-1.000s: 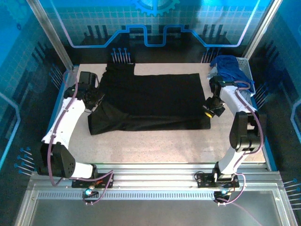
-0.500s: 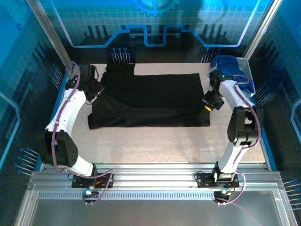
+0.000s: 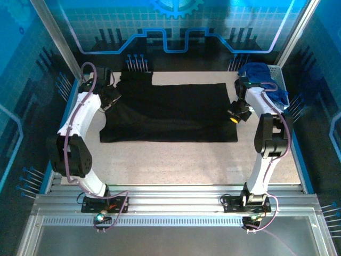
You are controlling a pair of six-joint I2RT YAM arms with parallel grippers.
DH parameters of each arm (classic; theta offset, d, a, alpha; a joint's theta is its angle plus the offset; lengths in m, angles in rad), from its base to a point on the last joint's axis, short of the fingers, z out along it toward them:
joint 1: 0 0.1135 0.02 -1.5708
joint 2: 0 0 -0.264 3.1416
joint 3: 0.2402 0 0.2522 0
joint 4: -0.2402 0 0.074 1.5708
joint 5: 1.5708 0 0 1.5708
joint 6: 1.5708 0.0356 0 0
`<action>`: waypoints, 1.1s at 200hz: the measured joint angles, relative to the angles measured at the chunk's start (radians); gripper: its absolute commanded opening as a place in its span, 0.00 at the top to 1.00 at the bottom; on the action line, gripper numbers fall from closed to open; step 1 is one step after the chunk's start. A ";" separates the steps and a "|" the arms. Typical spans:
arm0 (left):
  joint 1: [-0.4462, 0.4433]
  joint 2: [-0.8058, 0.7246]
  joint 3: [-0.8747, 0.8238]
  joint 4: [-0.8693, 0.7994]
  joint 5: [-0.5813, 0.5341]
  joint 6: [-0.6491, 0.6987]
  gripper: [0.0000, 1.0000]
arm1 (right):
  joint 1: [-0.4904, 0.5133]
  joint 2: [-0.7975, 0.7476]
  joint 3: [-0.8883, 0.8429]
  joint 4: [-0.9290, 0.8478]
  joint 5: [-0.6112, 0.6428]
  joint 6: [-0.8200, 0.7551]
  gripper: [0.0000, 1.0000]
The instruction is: Fold and stack the t-shirts
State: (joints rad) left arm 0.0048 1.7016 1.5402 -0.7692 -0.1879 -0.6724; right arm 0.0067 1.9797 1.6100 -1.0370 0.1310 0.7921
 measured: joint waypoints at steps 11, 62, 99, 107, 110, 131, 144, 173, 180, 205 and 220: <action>0.000 0.015 0.011 0.000 0.000 0.003 1.00 | 0.001 0.013 0.011 0.002 0.000 -0.001 1.00; 0.001 0.051 0.041 0.000 -0.027 0.021 1.00 | 0.008 0.071 0.086 -0.003 0.000 -0.004 1.00; 0.010 0.058 0.042 0.000 -0.043 0.026 1.00 | 0.012 0.113 0.128 -0.008 0.000 -0.005 1.00; 0.012 0.063 0.042 0.001 -0.045 0.028 1.00 | 0.014 0.120 0.136 -0.010 0.000 -0.005 1.00; 0.013 0.066 0.043 0.001 -0.045 0.028 1.00 | 0.014 0.123 0.138 -0.010 0.000 -0.005 1.00; 0.016 0.090 0.047 0.001 -0.051 0.028 1.00 | 0.014 0.145 0.159 -0.013 0.000 -0.005 1.00; 0.016 0.105 0.054 0.002 -0.051 0.028 1.00 | 0.014 0.161 0.171 -0.015 0.001 -0.005 1.00; 0.018 0.137 0.062 0.011 -0.049 0.029 1.00 | 0.014 0.186 0.203 -0.030 0.008 -0.005 1.00; 0.019 0.145 0.067 0.013 -0.044 0.031 1.00 | 0.015 0.191 0.211 -0.032 0.011 -0.005 1.00; 0.022 0.198 0.117 0.016 -0.027 0.050 0.73 | 0.015 0.216 0.249 -0.042 0.012 -0.006 0.72; 0.028 0.223 0.137 0.018 -0.017 0.055 0.47 | 0.015 0.221 0.255 -0.036 0.012 -0.021 0.56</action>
State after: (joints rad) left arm 0.0330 1.9247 1.6768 -0.7513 -0.2047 -0.6170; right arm 0.0216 2.2005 1.8652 -1.0729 0.1429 0.7712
